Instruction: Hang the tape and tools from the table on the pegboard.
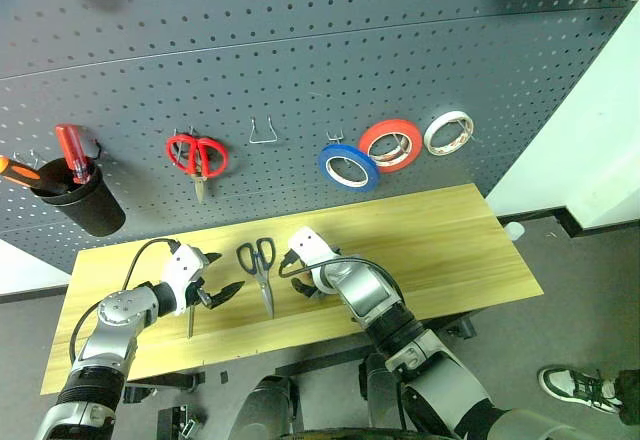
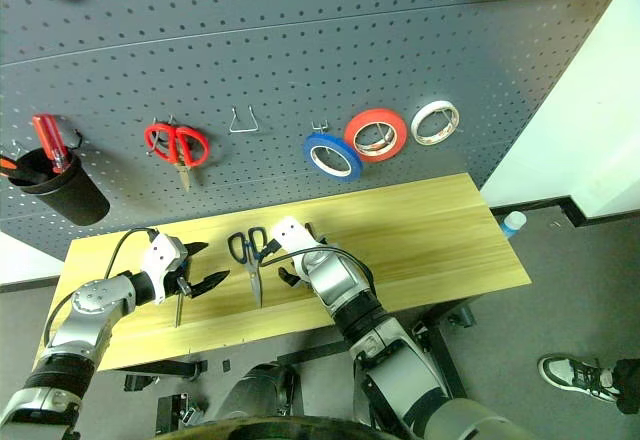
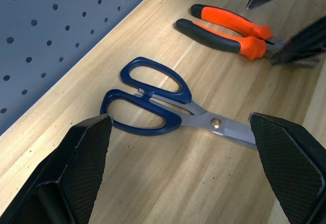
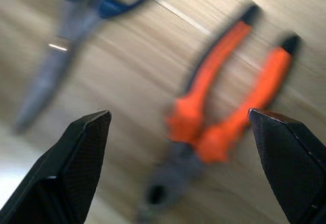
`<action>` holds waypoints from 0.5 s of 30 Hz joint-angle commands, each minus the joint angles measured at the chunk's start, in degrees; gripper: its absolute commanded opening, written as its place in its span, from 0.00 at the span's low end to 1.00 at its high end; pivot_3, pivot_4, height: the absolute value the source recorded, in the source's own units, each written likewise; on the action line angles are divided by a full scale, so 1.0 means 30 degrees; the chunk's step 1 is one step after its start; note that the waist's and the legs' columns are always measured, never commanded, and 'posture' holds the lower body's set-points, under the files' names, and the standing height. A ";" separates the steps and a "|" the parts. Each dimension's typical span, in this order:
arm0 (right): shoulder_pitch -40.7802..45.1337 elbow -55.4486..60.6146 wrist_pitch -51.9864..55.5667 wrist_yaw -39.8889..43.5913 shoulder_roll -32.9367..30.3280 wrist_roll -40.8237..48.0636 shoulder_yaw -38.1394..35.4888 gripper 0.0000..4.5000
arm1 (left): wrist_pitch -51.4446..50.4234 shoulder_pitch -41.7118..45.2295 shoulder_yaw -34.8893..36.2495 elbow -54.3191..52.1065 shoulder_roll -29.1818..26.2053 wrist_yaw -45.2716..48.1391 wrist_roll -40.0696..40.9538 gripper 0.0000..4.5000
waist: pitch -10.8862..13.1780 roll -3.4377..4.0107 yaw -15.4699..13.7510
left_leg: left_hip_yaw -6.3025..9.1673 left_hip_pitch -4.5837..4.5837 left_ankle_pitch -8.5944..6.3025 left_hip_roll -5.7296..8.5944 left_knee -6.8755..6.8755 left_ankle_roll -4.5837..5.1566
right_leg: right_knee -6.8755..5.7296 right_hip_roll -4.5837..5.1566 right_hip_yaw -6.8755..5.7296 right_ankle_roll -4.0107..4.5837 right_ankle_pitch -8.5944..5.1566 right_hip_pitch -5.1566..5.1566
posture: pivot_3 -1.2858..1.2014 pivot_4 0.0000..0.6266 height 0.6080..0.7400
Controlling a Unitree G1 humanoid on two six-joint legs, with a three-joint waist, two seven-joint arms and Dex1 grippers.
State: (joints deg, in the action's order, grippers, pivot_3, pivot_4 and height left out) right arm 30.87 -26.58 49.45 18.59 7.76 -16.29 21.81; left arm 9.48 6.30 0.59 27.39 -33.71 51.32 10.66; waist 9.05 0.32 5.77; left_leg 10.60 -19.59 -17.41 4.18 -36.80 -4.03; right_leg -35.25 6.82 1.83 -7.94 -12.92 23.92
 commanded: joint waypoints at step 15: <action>0.2268 -0.2406 0.0297 -0.2668 0.2606 0.3370 -0.2299 1.00 | 0.0189 -0.0373 0.0610 -0.0822 0.0060 -0.0212 0.0185 1.00 | -0.0001 -0.0001 0.0180 | -0.0008 -0.0125 0.0012 -0.0011 0.0132 -0.0016 | -0.0026 -0.0001 0.0022 0.0007 0.0004 0.0223 | 0.47 0.28 0.98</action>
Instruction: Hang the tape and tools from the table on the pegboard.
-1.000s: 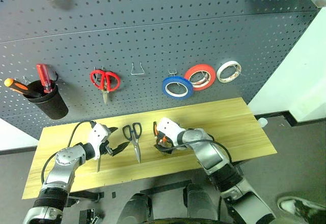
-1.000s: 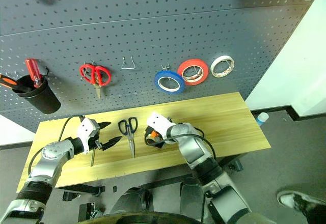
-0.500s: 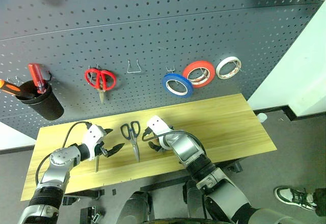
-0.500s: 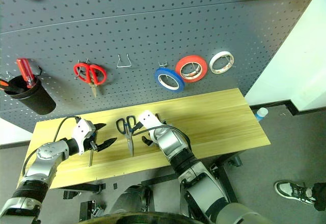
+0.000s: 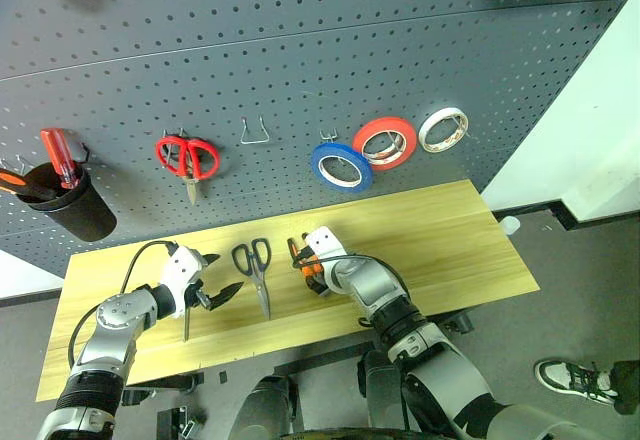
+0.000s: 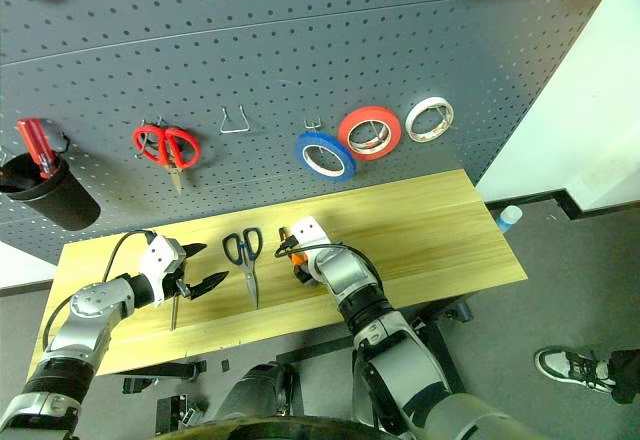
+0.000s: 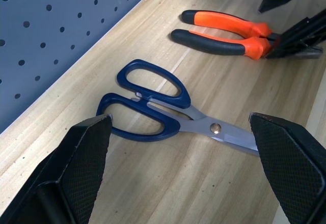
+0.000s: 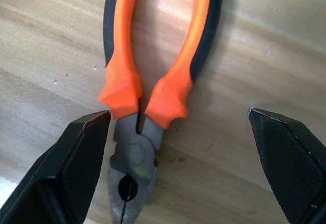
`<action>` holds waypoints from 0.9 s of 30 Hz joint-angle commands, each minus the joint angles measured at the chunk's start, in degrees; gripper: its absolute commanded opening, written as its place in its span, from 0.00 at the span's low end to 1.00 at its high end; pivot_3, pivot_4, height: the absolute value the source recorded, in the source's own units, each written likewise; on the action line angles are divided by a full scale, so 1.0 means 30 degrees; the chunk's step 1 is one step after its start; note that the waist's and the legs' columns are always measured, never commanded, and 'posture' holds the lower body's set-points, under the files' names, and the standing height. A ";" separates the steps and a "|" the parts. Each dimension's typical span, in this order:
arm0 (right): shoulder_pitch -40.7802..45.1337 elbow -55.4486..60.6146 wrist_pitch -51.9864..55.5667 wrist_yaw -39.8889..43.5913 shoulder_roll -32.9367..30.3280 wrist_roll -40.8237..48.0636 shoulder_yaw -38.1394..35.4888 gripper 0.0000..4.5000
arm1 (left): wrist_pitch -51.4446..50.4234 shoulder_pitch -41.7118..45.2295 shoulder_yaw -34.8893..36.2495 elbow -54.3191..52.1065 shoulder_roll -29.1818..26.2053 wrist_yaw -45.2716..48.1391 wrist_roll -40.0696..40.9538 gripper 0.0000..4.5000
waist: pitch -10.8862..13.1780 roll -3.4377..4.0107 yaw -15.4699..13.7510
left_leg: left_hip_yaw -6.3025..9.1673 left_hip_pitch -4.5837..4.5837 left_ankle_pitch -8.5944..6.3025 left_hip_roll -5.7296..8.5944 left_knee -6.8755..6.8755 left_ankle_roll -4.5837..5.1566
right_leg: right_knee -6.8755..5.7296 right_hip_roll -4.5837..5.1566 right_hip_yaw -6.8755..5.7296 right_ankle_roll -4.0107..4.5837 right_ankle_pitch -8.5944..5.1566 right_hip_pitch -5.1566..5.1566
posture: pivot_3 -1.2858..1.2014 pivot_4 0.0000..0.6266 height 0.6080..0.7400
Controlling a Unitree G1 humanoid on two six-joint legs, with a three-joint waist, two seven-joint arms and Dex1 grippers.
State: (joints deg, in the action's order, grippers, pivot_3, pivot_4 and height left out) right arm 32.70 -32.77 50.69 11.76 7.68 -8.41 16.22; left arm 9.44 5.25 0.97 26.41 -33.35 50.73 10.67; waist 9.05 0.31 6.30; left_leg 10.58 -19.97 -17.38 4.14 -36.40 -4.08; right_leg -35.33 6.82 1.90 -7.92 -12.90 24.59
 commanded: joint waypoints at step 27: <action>0.5355 -0.6345 -0.2770 -0.1681 0.3728 0.3289 -0.0740 1.00 | 0.0312 0.0168 0.0303 -0.0226 0.0277 -0.0041 -0.0007 1.00 | 0.0000 0.0001 0.0400 | 0.0006 -0.0090 0.0016 -0.0002 0.0038 -0.0024 | 0.0000 -0.0001 0.0000 0.0024 0.0018 0.0105 | 0.46 0.27 0.98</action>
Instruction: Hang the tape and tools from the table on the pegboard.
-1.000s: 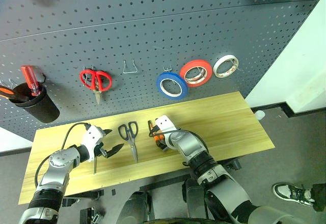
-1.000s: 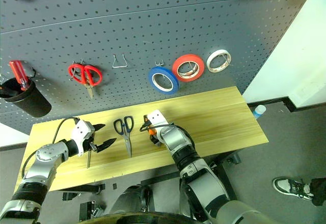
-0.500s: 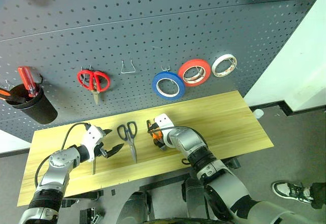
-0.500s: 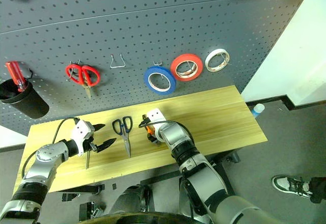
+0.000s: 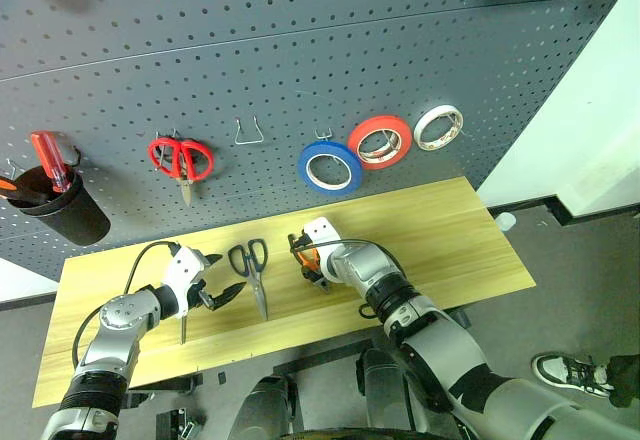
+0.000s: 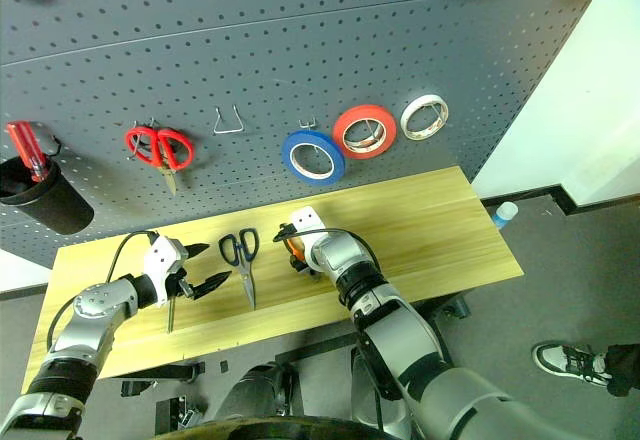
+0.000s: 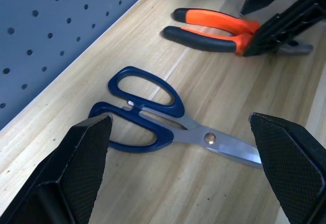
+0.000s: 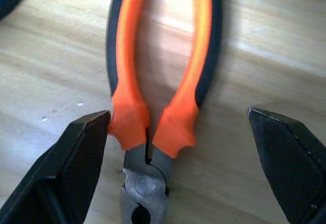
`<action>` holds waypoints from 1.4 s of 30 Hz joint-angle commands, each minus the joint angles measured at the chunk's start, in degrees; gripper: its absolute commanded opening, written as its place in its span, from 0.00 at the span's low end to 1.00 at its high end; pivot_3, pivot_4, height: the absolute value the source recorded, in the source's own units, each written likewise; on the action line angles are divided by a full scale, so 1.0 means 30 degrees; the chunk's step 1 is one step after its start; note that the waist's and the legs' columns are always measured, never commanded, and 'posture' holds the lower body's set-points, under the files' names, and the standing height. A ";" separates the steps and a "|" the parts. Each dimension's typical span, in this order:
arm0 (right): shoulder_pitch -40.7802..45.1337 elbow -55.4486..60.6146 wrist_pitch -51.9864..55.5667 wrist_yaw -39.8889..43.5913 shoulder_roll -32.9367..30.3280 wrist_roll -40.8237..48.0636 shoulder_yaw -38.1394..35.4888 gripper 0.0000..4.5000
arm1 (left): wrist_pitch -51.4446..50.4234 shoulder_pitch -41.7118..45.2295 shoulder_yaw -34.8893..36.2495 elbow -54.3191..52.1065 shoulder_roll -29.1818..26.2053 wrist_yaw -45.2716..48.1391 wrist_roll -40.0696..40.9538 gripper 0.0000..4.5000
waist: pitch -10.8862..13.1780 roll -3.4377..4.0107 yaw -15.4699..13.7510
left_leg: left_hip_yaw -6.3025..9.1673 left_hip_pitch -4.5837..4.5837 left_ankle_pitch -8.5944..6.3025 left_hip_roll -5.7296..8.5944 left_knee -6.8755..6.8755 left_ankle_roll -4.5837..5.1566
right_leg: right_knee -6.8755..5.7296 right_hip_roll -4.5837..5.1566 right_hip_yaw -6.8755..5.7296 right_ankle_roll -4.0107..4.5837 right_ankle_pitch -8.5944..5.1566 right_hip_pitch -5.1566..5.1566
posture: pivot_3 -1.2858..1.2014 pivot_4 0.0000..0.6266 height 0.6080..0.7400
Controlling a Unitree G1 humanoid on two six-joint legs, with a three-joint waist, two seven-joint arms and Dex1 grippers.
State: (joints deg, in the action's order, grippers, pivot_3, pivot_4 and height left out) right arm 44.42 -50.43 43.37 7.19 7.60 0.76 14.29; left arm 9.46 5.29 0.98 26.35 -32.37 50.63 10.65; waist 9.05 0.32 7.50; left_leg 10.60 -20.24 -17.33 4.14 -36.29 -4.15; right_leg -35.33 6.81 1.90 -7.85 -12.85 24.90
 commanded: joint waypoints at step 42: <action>-0.4322 1.5518 -0.3007 0.8295 -0.4970 -0.2335 0.6815 0.46 | -0.0296 -0.3640 0.4415 -0.4853 0.0301 0.2547 0.5964 1.00 | -0.0015 -0.0022 0.0447 | -0.0023 -0.0058 0.0039 -0.0007 -0.0010 -0.0068 | -0.0023 0.0000 0.0017 0.0000 0.0006 0.0067 | 0.46 0.25 0.98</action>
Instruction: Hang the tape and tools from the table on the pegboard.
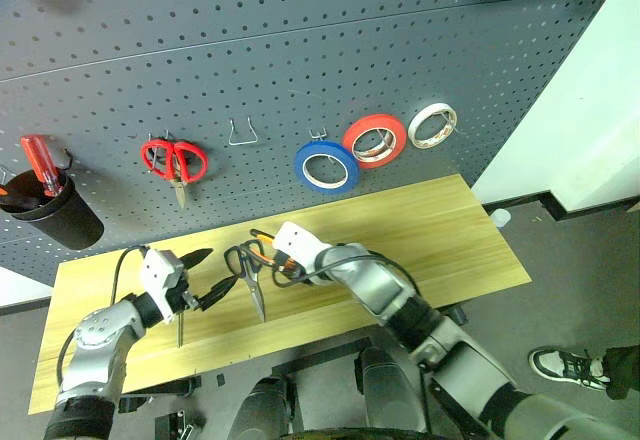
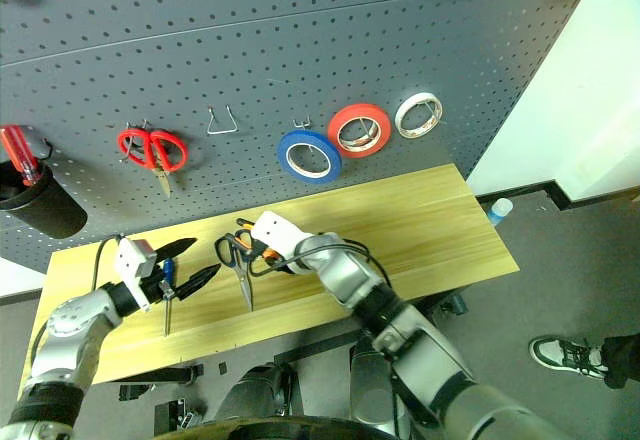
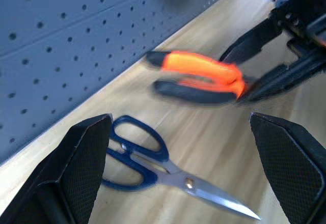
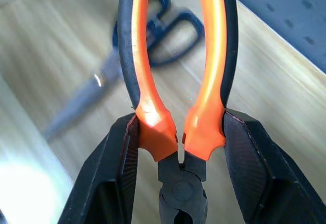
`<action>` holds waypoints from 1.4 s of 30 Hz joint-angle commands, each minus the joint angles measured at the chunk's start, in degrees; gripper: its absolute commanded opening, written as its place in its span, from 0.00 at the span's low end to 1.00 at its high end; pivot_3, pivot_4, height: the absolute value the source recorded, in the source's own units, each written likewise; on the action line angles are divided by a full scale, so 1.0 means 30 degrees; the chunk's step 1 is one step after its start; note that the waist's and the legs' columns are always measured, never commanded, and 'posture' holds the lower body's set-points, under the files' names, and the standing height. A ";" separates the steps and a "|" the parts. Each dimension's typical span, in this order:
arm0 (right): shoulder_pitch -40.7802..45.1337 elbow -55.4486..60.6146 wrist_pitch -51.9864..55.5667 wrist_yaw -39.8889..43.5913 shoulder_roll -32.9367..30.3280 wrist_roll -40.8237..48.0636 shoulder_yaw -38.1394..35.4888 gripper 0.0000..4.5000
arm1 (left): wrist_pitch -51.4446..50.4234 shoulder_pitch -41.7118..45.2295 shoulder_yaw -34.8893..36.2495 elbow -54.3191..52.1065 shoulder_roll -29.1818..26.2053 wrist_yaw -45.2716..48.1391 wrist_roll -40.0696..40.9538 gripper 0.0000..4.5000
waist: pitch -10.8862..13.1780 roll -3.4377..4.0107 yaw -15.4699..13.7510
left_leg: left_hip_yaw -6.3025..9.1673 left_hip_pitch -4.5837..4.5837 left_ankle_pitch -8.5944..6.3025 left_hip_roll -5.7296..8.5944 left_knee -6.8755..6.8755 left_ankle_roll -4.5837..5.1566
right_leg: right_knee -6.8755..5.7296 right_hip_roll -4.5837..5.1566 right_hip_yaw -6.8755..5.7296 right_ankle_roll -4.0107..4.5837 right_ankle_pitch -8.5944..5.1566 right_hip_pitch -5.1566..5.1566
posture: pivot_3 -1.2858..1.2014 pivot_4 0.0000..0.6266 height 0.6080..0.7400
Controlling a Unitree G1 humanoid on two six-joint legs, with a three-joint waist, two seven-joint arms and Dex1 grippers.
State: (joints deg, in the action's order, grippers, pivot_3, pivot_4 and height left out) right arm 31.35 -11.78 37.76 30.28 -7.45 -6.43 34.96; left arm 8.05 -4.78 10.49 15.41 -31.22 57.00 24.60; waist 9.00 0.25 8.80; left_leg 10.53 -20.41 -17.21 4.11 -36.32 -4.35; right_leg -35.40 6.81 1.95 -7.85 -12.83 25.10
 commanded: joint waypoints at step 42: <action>0.9653 -0.6135 -1.4546 -0.3689 0.6398 0.2875 -0.8287 0.46 | 0.3922 0.1465 0.1726 -0.2352 0.4918 -0.3674 0.0362 1.00 | -0.0043 -0.0071 -0.0480 | -0.0109 0.0001 0.0021 -0.0017 0.0014 -0.0032 | -0.0006 -0.0027 0.0115 0.0060 0.0044 0.0060 | 0.47 0.22 0.98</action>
State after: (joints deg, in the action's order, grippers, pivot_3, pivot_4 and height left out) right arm 58.31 -31.84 -3.46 19.03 9.68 0.92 11.10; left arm 20.13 -0.13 15.78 11.56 -16.07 47.07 25.64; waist 8.87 0.04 7.36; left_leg 10.19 -20.41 -17.15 4.07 -36.28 -4.45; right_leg -35.42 6.73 2.30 -7.67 -12.70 25.29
